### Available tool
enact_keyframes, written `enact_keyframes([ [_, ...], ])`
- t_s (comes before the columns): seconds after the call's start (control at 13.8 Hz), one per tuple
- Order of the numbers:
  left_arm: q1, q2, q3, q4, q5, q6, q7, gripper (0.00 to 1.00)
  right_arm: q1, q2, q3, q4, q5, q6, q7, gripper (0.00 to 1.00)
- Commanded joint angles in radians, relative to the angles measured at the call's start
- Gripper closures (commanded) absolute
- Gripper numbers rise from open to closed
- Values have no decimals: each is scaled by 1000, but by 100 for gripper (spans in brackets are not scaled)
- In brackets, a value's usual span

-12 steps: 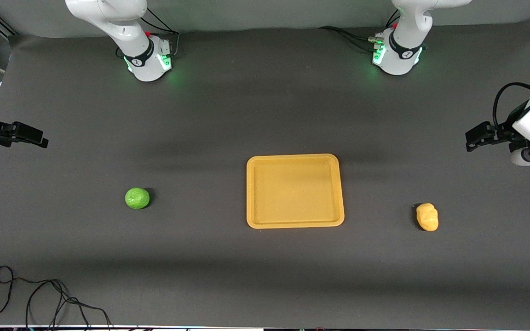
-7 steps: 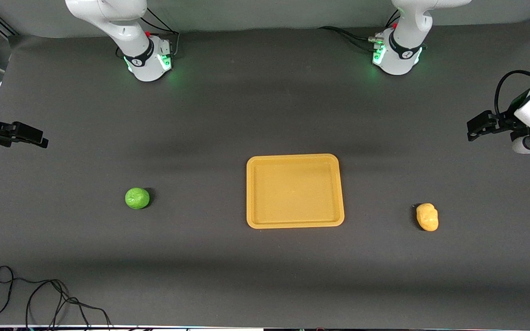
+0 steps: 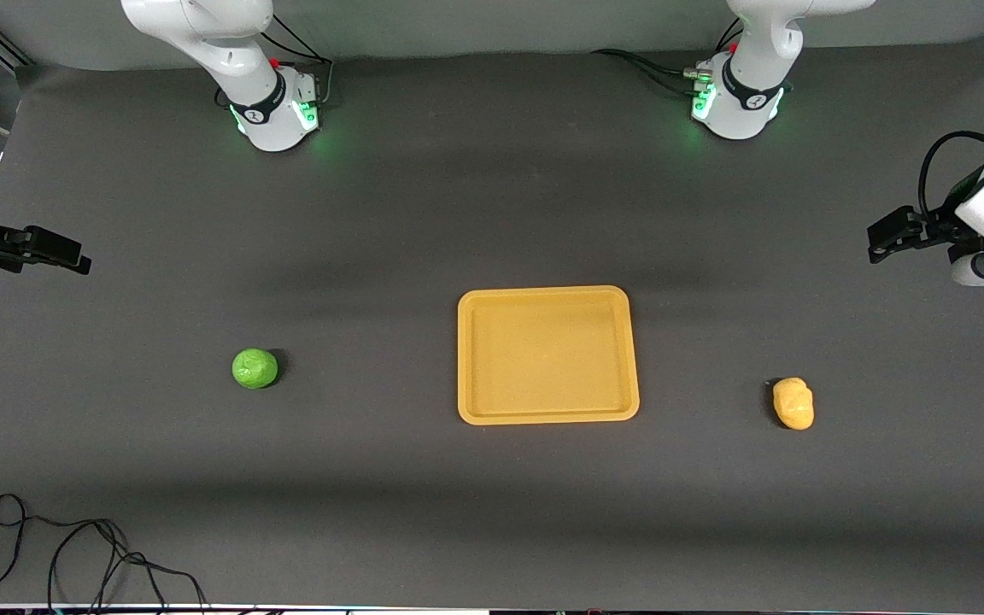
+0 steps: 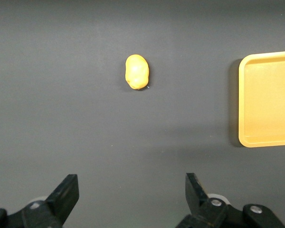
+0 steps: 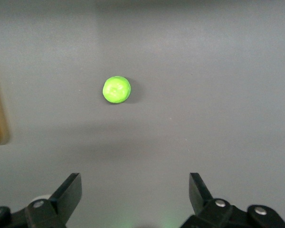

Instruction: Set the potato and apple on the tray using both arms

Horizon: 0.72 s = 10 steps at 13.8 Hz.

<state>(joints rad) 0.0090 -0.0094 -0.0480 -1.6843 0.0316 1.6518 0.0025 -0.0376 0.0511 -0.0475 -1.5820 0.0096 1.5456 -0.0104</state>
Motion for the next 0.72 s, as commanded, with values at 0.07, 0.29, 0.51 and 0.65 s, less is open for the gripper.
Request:
enact_keyframes([
  [0.07, -7, 14, -1, -9, 13, 23, -7, 0, 2, -11, 6, 2, -16, -15, 20, 0],
  [0.29, -15, 48, -3, 0, 13, 35, -10, 0, 2, -8, 8, 2, -16, -13, 21, 0],
  [0.51, -12, 126, -3, 29, 14, 86, 8, 0, 2, -2, 8, 4, -16, -13, 23, 0],
  [0.65, -14, 184, -3, 35, 16, 126, 7, 0, 2, 4, 8, 5, -16, -13, 23, 0],
])
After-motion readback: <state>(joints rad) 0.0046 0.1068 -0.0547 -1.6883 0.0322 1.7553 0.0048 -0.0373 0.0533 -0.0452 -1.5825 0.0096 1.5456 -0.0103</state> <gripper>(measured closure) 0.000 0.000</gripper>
